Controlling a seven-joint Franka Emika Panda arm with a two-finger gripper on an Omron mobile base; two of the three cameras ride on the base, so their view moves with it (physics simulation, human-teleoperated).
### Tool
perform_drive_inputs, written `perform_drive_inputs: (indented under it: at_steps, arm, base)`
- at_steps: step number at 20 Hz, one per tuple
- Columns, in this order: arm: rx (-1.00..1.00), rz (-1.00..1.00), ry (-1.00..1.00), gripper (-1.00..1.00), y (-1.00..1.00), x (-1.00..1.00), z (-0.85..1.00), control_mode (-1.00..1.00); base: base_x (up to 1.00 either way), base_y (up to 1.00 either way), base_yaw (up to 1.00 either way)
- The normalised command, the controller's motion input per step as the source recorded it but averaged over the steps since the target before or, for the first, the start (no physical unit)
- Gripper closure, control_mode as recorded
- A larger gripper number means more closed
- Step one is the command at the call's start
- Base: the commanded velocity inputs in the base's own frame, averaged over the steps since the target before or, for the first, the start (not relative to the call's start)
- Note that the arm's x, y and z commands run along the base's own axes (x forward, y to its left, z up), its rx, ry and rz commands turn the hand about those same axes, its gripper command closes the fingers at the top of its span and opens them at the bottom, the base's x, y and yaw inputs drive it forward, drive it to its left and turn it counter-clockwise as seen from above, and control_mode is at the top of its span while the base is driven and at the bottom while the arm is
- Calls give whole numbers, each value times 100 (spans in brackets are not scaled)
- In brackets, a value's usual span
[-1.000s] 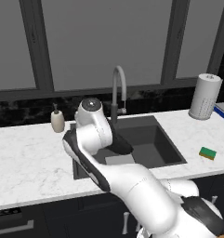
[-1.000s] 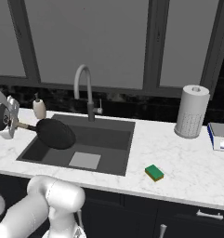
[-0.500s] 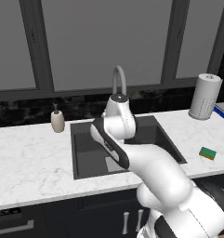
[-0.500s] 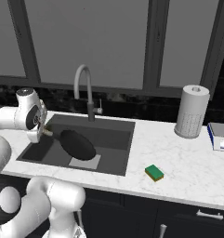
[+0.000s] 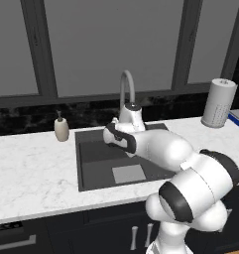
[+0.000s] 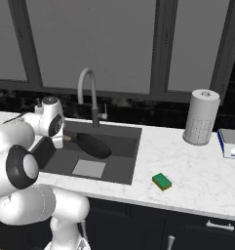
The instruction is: Pick the pan and sponge and place them into the sink. Then turn on the water.
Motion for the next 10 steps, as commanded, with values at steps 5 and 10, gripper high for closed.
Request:
perform_drive_inputs:
  at_steps: [5, 10]
  arm:
    - [0, 2, 1, 100, -2, 52, -38, -100]
    - [0, -3, 0, 100, 14, 24, -46, -100]
  base:
    - [0, 0, 0]
    - [0, 0, 0]
